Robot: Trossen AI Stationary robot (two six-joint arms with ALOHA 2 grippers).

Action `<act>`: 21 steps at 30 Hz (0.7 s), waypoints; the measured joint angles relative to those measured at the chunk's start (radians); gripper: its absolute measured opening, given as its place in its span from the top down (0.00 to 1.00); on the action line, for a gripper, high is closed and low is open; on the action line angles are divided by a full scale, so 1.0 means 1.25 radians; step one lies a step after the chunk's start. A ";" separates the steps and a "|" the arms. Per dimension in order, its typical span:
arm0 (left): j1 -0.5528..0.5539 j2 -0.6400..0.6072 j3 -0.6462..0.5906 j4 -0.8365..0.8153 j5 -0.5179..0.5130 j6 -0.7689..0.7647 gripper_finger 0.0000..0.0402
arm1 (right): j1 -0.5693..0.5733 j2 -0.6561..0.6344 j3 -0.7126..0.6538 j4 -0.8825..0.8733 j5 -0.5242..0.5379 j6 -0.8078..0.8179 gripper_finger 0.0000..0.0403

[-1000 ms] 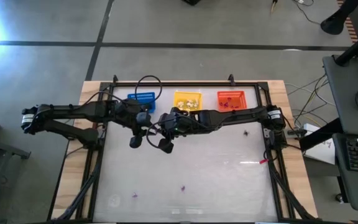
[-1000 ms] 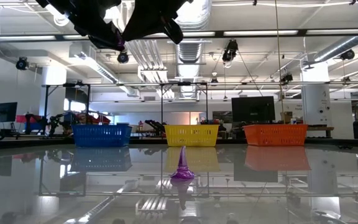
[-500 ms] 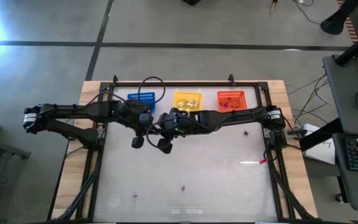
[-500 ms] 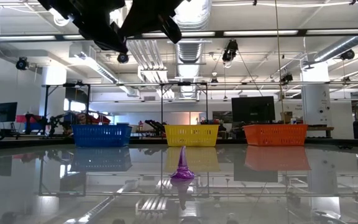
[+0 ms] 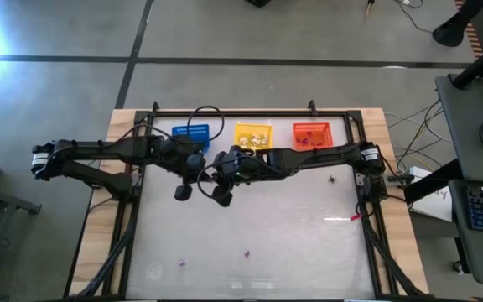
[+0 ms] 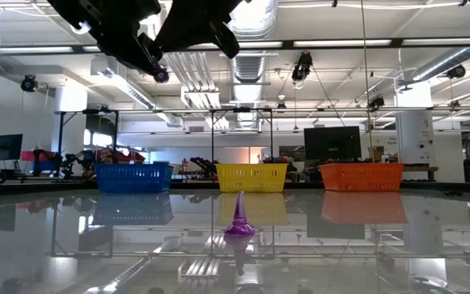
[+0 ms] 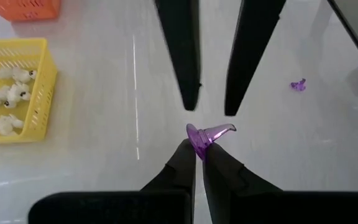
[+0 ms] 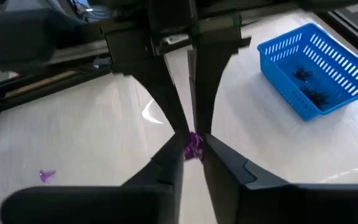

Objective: Sort Halloween decoration
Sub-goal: Put the purple hat toy into the orange bin

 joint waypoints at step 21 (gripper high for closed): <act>0.021 0.002 0.077 -0.089 -0.008 -0.068 1.00 | 0.016 0.000 0.004 -0.002 0.111 -0.275 0.68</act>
